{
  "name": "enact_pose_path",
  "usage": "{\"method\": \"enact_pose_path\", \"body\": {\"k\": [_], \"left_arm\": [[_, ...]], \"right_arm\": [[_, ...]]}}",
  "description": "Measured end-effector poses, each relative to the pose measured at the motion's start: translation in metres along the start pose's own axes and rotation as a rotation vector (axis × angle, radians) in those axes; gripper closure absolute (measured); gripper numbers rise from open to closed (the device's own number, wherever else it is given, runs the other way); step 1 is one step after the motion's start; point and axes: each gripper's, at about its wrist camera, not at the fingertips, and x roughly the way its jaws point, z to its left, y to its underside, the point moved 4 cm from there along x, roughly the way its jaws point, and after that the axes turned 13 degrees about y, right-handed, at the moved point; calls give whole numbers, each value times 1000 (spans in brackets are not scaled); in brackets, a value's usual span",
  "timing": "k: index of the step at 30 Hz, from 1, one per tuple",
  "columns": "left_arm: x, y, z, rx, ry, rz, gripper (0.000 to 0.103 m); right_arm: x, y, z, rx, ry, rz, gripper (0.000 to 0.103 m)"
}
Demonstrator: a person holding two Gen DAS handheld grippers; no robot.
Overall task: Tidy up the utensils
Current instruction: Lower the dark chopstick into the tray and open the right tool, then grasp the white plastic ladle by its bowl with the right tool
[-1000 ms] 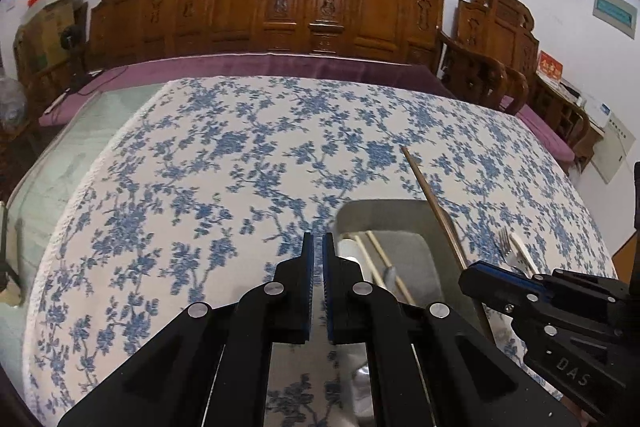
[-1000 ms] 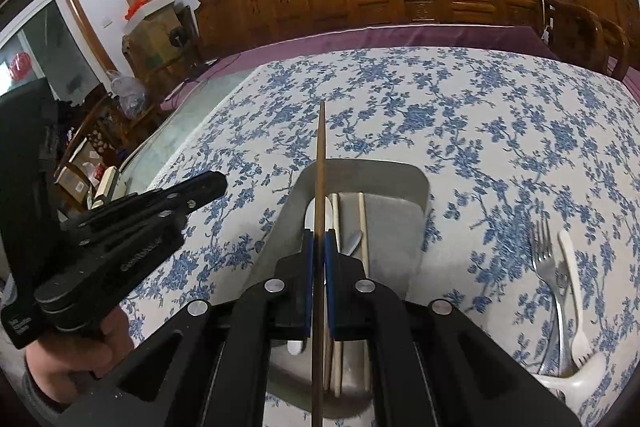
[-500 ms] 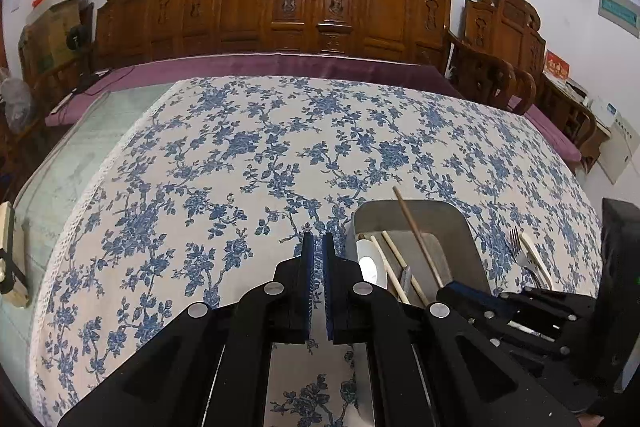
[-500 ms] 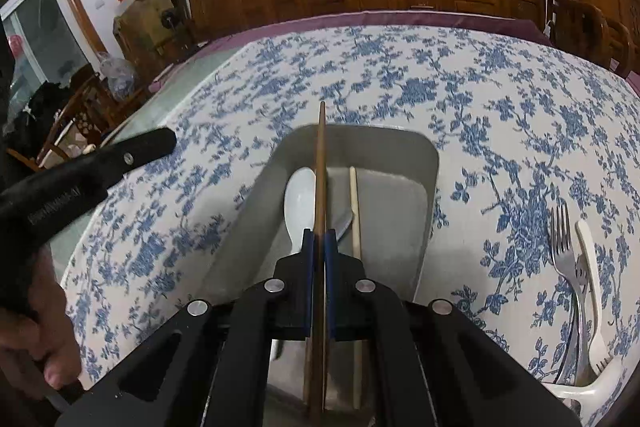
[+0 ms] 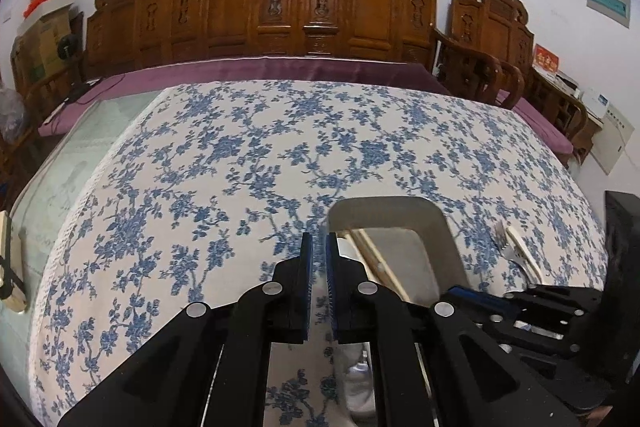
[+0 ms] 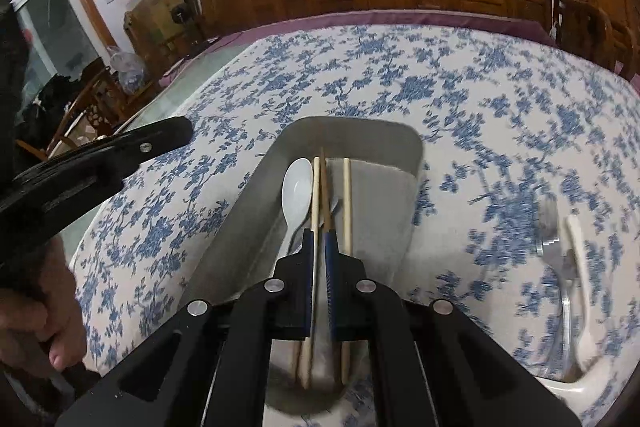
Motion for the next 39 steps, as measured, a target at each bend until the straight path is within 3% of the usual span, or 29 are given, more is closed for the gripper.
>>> {"method": "enact_pose_path", "body": {"k": [10,15,19,26,33,39], "left_arm": [[7,14,-54,73,69,27,94],[10,23,-78,94,108,46,93],[12,29,-96,107,137,57,89],[19,44,-127,144,182,91,89],[25,58,-149,186,201,122,89],[29,66,-157,204,208,140,89]], "right_arm": [[-68,32,-72,-43,76,-45,96],[-86,54,-116,-69,164,-37,83],[-86,70,-142,-89,219,-8,79],[-71,94,-166,-130,277,44,59],[-53,109,-167,-186,305,84,50],[-44,115,-162,-255,344,99,49]]}}
